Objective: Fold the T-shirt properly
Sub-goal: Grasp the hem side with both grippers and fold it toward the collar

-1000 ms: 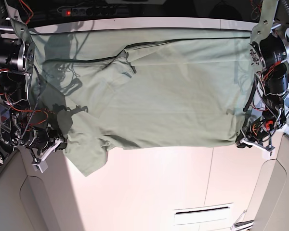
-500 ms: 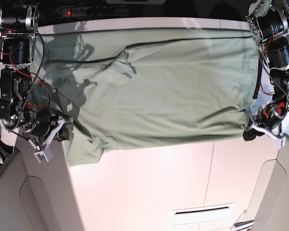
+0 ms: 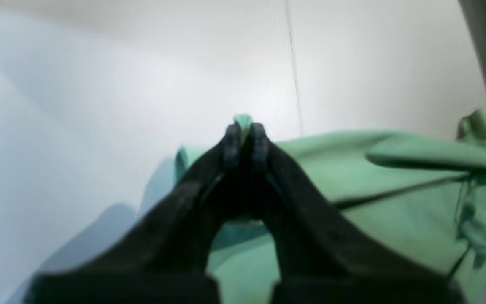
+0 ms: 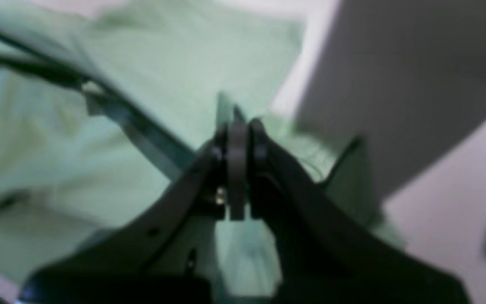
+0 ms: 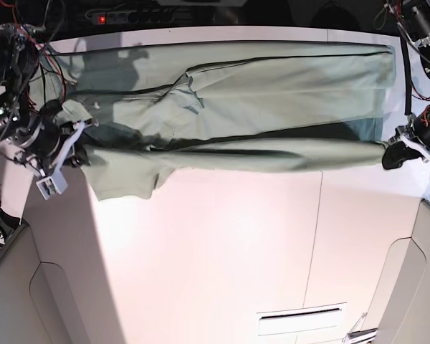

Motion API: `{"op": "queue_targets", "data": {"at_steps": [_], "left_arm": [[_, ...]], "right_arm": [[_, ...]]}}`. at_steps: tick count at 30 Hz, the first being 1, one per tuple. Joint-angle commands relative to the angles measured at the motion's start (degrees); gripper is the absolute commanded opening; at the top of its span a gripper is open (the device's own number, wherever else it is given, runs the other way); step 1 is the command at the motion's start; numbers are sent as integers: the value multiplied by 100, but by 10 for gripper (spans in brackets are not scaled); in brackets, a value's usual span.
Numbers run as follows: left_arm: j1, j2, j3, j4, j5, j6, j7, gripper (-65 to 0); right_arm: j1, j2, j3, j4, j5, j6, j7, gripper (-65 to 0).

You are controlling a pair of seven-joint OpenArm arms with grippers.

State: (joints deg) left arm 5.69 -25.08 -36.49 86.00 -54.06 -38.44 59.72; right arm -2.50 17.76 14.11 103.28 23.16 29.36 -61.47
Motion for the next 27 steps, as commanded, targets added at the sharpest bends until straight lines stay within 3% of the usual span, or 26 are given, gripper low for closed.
{"op": "queue_targets", "data": {"at_steps": [1,8,22,26,27], "left_arm": [[31,-116,-39,105,-103,-42,-74,-650],[225,-116,-39,105,-101,-44,70,-650],[227,-116,-39,105,326,-44,186,-650],[223,-116,-39,105,256,-44,179,-480],[223,-118,-39,105,236,-44,179,-458]], "right_arm": [[-4,66,136,138,173,22,33,-650],[-262,66,662,144,586,22,-422,-650],[-863,66,726,140,793,17,-466,-650],[-863,63,726,140,796,17,-474,-632],[-863,66,726,140,798,20,-459,-560]]}}
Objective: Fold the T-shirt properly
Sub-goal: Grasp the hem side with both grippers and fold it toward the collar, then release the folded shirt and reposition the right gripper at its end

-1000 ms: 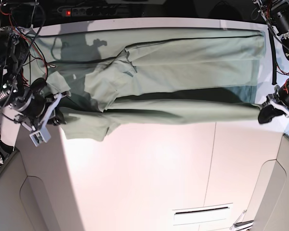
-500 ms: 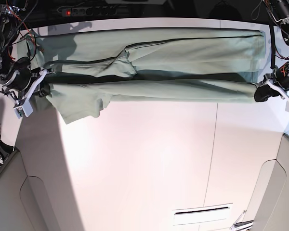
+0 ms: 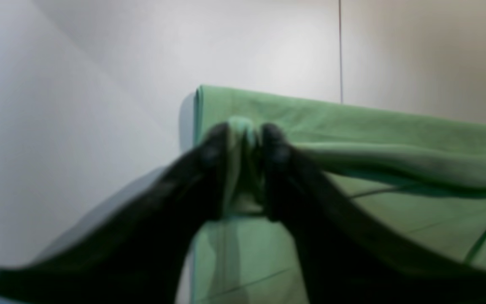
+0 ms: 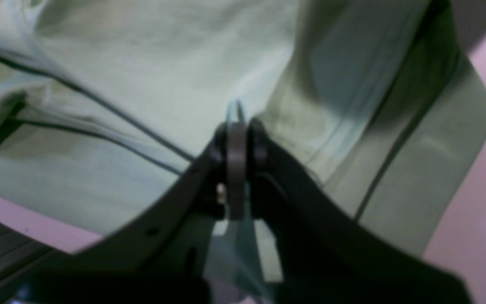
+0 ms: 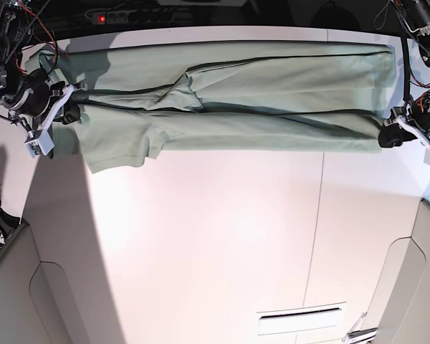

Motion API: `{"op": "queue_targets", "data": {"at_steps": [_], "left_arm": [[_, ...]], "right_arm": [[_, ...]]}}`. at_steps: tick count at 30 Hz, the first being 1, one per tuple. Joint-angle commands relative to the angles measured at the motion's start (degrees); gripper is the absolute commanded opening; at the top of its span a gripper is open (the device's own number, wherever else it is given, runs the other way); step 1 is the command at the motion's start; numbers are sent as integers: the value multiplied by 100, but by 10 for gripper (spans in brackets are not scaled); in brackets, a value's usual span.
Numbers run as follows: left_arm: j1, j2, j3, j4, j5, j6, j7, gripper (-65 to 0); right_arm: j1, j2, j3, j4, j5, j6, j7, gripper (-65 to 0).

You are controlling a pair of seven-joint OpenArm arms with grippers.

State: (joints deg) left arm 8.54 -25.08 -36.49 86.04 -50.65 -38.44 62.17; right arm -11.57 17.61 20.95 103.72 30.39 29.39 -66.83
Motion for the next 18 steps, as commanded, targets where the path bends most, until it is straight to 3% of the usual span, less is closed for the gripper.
{"op": "queue_targets", "data": {"at_steps": [1,3,10,15,18], "left_arm": [[-61,-127,-39,101,-103,-44,-66,-450],[-61,-181,-39,101,-109,-44,-74,-450],[-72,-564,-39,103,-863,-151,-111,-450],[-92,-555,-39,103,-911,-156,-153,-450],[-92,-557,-39,103,-909,-156,-192,-449]], "right_arm": [[48,83,42,101,70,20,105,-501],[72,98,42,111,72,22,125,-447],[315,258,48,474,96,20,369,-446],[660,249,46,472,33,22,1609,-446],[955,221,35,317,-267,15,1727,-445]]}}
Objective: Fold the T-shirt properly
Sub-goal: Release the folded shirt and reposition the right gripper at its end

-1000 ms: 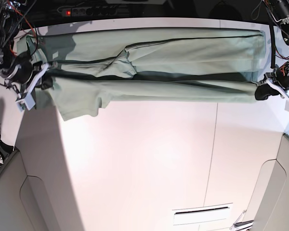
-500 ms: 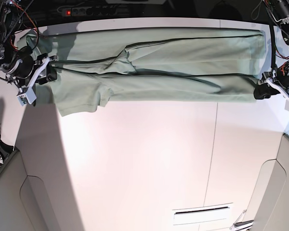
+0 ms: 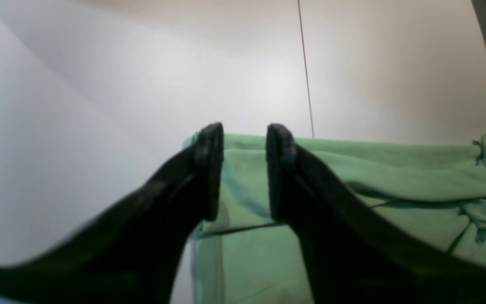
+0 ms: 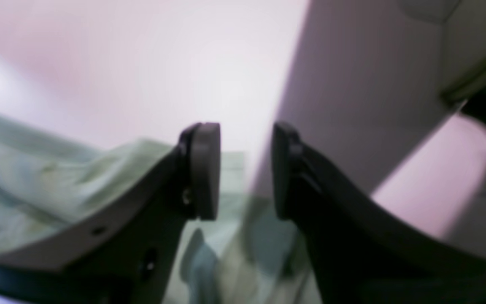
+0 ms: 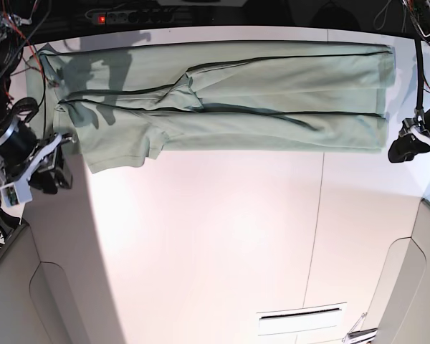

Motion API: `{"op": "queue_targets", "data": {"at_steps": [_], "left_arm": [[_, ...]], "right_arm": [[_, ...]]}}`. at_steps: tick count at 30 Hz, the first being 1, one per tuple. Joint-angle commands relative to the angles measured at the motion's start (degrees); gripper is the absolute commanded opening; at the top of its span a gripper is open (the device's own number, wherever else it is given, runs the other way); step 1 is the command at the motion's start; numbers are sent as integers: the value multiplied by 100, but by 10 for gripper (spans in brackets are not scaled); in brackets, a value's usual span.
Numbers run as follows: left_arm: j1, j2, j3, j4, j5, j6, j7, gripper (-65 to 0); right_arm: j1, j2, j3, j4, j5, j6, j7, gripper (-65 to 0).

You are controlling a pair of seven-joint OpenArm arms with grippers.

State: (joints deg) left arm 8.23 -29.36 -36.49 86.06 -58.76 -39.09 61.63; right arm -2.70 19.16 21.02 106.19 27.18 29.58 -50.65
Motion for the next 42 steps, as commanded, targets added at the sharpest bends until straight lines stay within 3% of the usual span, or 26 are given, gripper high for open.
{"op": "queue_targets", "data": {"at_steps": [1,4,9,15,24,28,34,39,42], "left_arm": [[-61,-129,-39,101,-98,-91,-140,-446],[-59,-129,-39,101,-96,-91,-138,-390],[-61,-127,-39,101,-101,-91,-140,-378],[-59,-120,-39,101,-101,-91,-140,-378],[-59,-96,-39,98,-94,-91,-140,-378],[-59,-96,-39,98,-96,-91,-138,-379],[-59,-96,-39,98,-35,-91,-138,-379],[-59,-96,-39,98,-35,-91,-138,-379],[-57,-96,-39,98,-31,-91,-138,-379]], "right_arm": [[157,68,24,-57,-52,-9,103,-430],[382,68,24,-673,-168,-24,122,-338],[852,68,24,-2205,-13,-22,385,-333],[1416,61,24,-3611,754,179,372,-333],[1829,-212,-90,-3687,754,190,55,-334],[1952,-216,-555,-3685,343,166,48,-334],[1906,-216,-1436,-3689,-328,-369,-109,-334],[1906,-219,-1827,-3689,-376,-433,-243,-336],[1917,-216,-1851,-3689,-299,-433,-505,-430]]}}
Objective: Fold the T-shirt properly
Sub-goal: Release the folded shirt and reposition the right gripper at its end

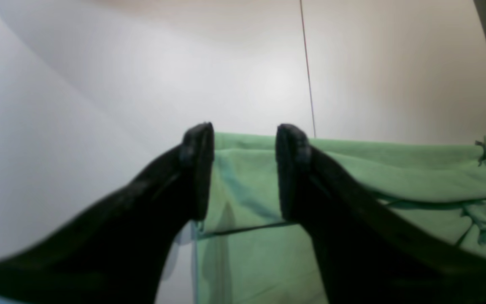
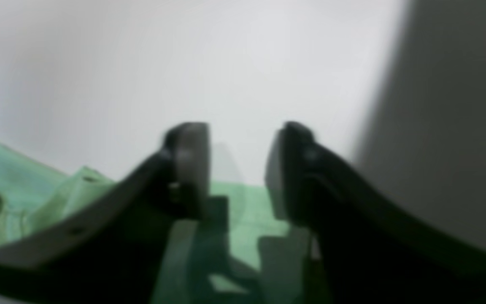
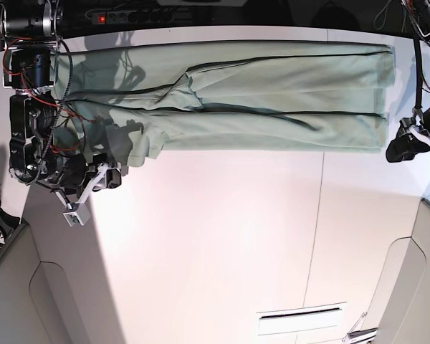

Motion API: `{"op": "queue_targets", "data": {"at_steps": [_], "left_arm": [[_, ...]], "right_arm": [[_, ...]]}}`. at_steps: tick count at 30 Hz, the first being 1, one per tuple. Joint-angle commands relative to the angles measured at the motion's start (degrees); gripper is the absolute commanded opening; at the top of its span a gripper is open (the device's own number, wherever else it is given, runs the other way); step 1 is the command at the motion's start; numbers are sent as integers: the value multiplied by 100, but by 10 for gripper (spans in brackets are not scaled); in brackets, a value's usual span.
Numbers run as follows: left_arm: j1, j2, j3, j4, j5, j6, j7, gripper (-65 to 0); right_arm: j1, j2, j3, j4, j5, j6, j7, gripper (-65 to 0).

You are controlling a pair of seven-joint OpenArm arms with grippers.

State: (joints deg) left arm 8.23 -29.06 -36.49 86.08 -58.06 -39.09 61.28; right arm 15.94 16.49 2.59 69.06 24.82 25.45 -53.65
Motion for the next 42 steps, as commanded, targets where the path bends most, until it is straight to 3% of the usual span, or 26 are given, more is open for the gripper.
{"op": "queue_targets", "data": {"at_steps": [1,4,13,17,20,22,25,30,37,39,42], "left_arm": [[-57,-127,-39,96,-83,-91,-103,-379],[-57,-127,-39,96,-83,-91,-103,-379],[-57,-127,-39,96,-83,-91,-103,-379],[-59,-127,-39,96,-83,-91,-103,-379],[-59,-127,-39,96,-85,-91,-105,-379],[-59,-127,-39,96,-85,-91,-105,-379],[-57,-127,-39,96,-83,-91,-103,-379],[-57,-127,-39,96,-83,-91,-103,-379],[-59,-127,-39,96,-90,-91,-105,-379],[-59,-127,-39,96,-87,-91,-105,-379],[-57,-127,-39,96,-85,-91,-105,-379]], "right_arm": [[55,50,-9,26,-15,-20,-330,-484],[55,50,-9,26,140,-15,-431,-641],[55,50,0,603,304,-15,-656,-650],[57,50,4,994,-170,-20,-588,-650],[57,52,9,1104,-415,-20,-350,-459],[55,52,9,1104,-450,-61,-308,-403],[33,48,13,1104,-603,-372,-660,-404],[-251,48,28,1104,-1316,-907,-638,-404],[-601,46,28,1102,-1113,-911,-529,-406],[-619,46,28,1099,-1014,-901,-551,-459],[-616,48,28,1099,-977,-896,-555,-650]]}}
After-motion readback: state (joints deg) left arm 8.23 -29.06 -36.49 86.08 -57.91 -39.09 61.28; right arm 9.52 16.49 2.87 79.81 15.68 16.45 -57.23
